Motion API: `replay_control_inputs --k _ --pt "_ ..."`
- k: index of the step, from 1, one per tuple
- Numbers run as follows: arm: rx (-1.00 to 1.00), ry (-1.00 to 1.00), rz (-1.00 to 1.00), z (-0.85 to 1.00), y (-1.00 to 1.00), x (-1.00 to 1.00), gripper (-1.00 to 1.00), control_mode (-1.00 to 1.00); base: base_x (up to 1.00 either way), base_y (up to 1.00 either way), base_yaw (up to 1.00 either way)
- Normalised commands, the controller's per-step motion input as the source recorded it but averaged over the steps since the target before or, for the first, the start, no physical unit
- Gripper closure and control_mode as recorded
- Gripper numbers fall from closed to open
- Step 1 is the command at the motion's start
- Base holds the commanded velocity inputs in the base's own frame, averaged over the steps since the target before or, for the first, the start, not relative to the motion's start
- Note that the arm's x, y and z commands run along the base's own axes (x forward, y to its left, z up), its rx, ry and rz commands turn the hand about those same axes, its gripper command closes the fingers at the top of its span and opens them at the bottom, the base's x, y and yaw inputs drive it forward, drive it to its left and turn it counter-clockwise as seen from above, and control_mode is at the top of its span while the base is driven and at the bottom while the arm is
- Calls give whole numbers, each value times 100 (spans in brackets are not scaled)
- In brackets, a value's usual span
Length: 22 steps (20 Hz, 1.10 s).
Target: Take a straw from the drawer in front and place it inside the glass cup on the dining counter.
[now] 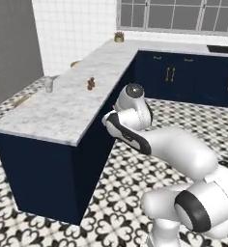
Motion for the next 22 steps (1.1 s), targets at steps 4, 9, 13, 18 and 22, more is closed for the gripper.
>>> replay_control_inputs --k 4,9,13,18,22 --pt "0 0 0 0 0 0 100 100 18 100 -29" --pt "0 0 0 0 0 0 100 100 6 100 -28" --pt "0 0 0 0 0 0 100 100 0 100 -29" --pt "0 0 0 0 0 0 100 100 -2 100 -31" --pt "0 0 0 0 0 0 100 100 0 100 -32"
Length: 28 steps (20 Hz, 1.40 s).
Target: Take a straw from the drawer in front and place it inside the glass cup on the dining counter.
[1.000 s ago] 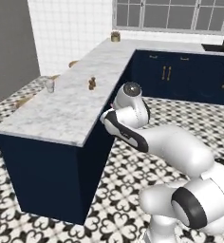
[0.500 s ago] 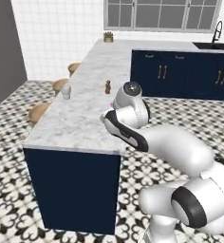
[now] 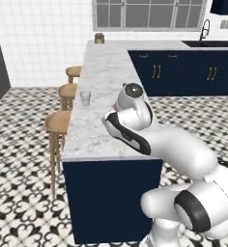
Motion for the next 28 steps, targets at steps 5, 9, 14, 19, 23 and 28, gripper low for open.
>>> replay_control_inputs --k 5,9,14,19,23,28 --pt "0 0 0 0 0 0 100 100 0 100 -35" --pt "0 0 0 0 0 0 100 100 0 100 -39" --pt "0 0 0 0 0 0 100 100 0 99 -41" --pt "0 0 0 0 0 0 100 100 4 86 -45" --pt "0 0 0 0 0 0 100 100 17 77 -49" --pt "0 0 0 0 0 0 100 100 29 74 -51"
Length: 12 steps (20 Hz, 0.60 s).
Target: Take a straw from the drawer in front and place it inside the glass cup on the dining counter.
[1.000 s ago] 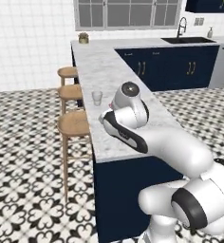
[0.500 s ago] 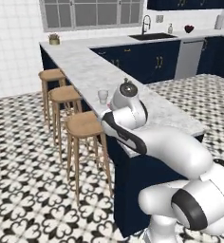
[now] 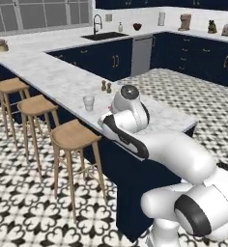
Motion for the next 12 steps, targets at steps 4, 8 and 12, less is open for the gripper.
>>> replay_control_inputs --k 4,8,12 --pt "0 0 0 0 0 0 100 100 19 83 -52" --pt "0 0 0 0 0 0 100 100 0 91 -53" --pt "0 0 0 0 0 0 100 100 0 99 -52"
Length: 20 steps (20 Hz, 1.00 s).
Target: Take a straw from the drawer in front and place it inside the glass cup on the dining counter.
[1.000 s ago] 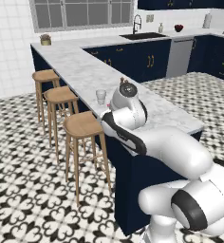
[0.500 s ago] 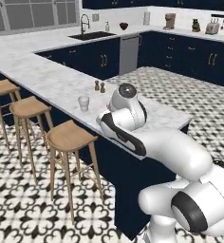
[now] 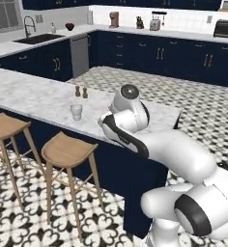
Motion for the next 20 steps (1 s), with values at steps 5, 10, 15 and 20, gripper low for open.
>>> replay_control_inputs --k 5,10,15,20 --pt "0 0 0 0 0 0 100 100 0 100 -51" --pt "0 0 0 0 0 0 100 100 0 100 -50" --pt "0 0 0 0 0 0 100 100 0 100 -50" --pt "0 0 0 0 0 0 100 100 0 92 -48"
